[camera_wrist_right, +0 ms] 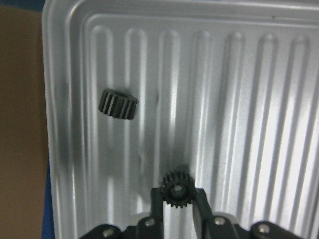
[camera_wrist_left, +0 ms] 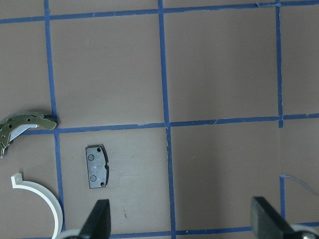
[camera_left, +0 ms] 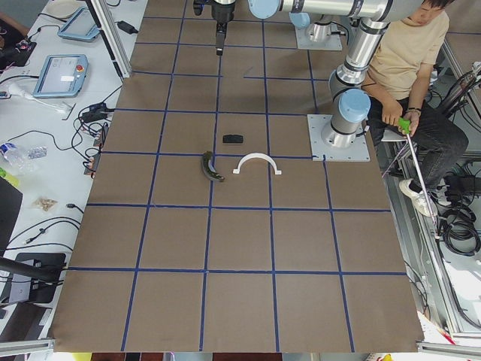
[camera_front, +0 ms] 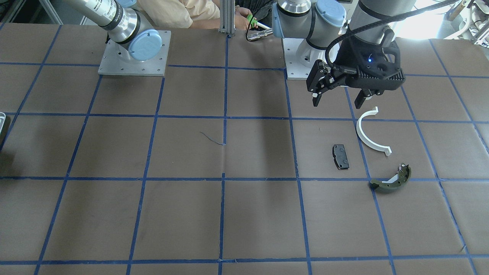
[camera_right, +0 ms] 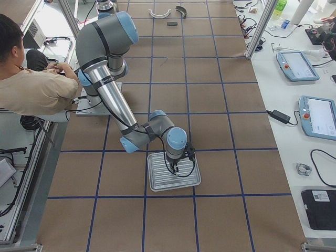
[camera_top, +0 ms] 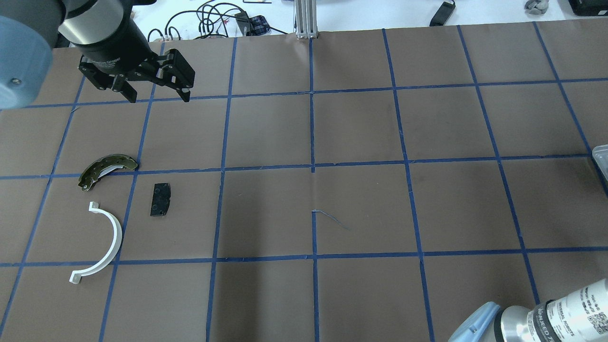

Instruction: Place bearing gear from tray to pile

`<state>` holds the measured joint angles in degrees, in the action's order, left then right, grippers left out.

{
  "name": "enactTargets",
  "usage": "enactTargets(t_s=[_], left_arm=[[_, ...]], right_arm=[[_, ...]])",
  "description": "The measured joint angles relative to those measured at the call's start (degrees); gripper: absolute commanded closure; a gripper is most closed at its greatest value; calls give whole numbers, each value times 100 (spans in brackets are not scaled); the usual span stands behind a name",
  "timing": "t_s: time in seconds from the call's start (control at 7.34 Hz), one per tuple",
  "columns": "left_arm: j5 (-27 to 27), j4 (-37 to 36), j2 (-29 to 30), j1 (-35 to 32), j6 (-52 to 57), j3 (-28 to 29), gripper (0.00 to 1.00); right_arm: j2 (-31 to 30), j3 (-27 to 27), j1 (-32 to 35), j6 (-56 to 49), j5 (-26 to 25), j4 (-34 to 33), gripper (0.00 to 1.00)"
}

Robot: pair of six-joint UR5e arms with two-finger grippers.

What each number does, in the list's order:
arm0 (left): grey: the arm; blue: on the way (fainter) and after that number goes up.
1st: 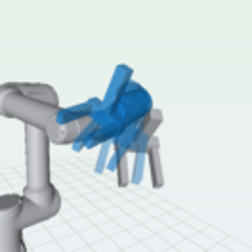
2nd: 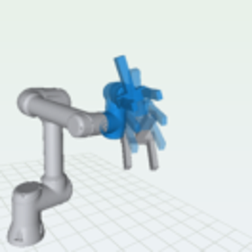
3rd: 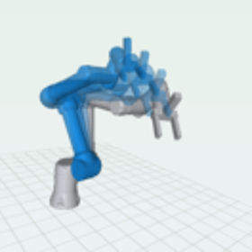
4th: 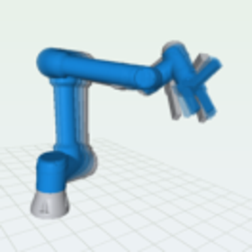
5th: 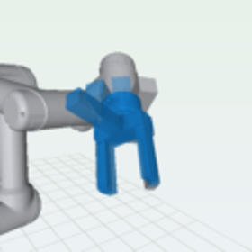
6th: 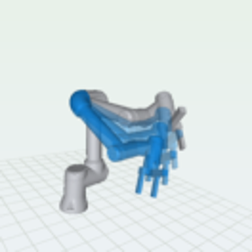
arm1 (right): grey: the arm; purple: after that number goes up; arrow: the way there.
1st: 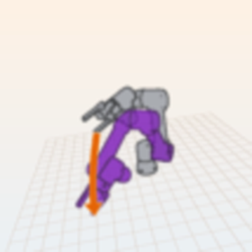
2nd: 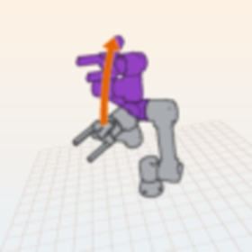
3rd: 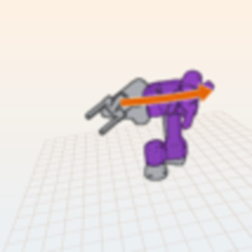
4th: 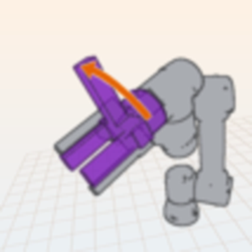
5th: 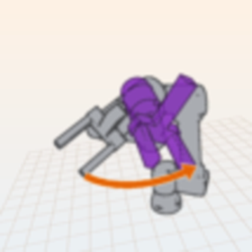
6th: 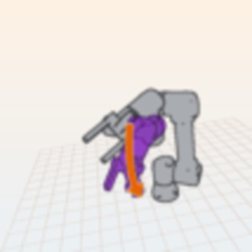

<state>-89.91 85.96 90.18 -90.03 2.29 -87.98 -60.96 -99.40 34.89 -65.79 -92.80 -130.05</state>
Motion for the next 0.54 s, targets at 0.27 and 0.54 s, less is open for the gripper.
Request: enactTargets(t_s=[0.27, 0.54], left_arm=[[0, 0, 0, 0, 0, 0, 0], [-5, 0, 0, -3, 0, 0, 0]], right_arm=[[-427, -92, 163, 140, -28, 287, 86], [-1235, -439, 696, 890, -64, 833, 86]])
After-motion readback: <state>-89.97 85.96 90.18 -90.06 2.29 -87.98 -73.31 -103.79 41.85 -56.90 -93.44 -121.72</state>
